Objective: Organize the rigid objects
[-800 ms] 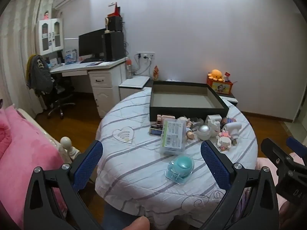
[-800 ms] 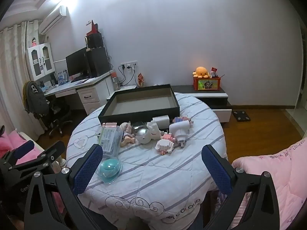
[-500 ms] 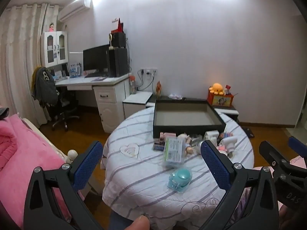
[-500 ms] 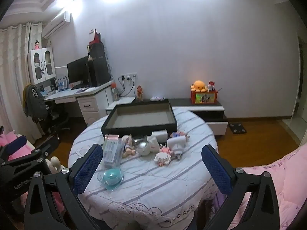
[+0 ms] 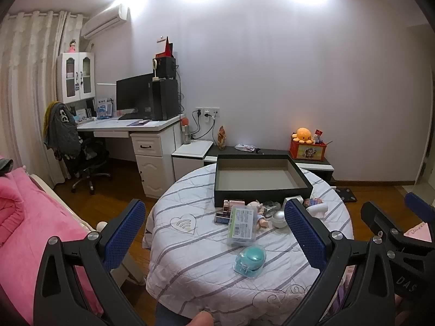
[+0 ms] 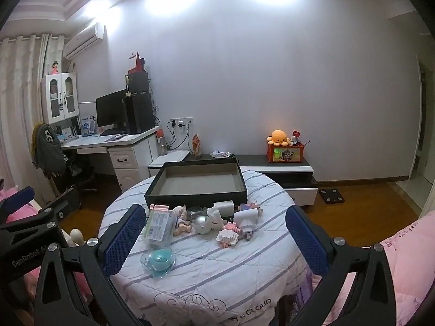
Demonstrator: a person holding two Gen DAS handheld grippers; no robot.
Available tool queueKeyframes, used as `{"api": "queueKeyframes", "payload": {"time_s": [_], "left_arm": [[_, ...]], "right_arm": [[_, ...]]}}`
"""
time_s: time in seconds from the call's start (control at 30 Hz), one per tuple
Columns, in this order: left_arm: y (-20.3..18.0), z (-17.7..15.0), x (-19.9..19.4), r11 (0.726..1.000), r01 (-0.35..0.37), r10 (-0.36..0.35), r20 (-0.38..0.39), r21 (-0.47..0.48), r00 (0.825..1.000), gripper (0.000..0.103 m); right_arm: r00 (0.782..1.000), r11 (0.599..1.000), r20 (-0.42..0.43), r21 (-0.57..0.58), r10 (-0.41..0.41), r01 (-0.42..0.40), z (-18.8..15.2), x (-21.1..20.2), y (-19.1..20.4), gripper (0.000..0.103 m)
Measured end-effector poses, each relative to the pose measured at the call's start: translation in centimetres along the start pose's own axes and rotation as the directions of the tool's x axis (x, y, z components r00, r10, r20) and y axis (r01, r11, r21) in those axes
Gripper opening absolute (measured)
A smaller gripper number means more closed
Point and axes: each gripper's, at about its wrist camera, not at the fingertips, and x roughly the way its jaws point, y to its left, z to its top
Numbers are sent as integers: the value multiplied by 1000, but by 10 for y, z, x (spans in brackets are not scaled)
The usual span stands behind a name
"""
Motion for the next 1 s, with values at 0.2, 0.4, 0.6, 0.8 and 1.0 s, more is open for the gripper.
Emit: {"api": "queueKeyframes", "payload": {"time_s": [0.2, 0.4, 0.6, 0.8, 1.0], "left_arm": [[0, 3, -1, 1000, 0, 0, -1, 0, 1000, 103], [1, 2, -1, 1000, -2, 2, -1, -6, 1000, 103], [2, 0, -2, 1000, -2, 2, 0, -5, 1000, 103], [4, -5, -2, 1000, -4, 4, -5, -13, 1000, 103], [4, -6, -2, 1000, -2, 2, -6, -12, 1000, 103]], "right_arm": [[1000, 1000, 9, -5, -2, 2, 0, -3, 2, 103], [1000, 1000, 11, -7, 4, -4, 1, -4, 2, 103], [1000, 1000, 12, -7, 5, -5, 1, -6, 3, 103], [1000, 1000, 10, -11, 6, -6, 0, -7, 5, 103], [1000, 1000, 10, -14, 6, -6, -1, -7, 7, 103]]}}
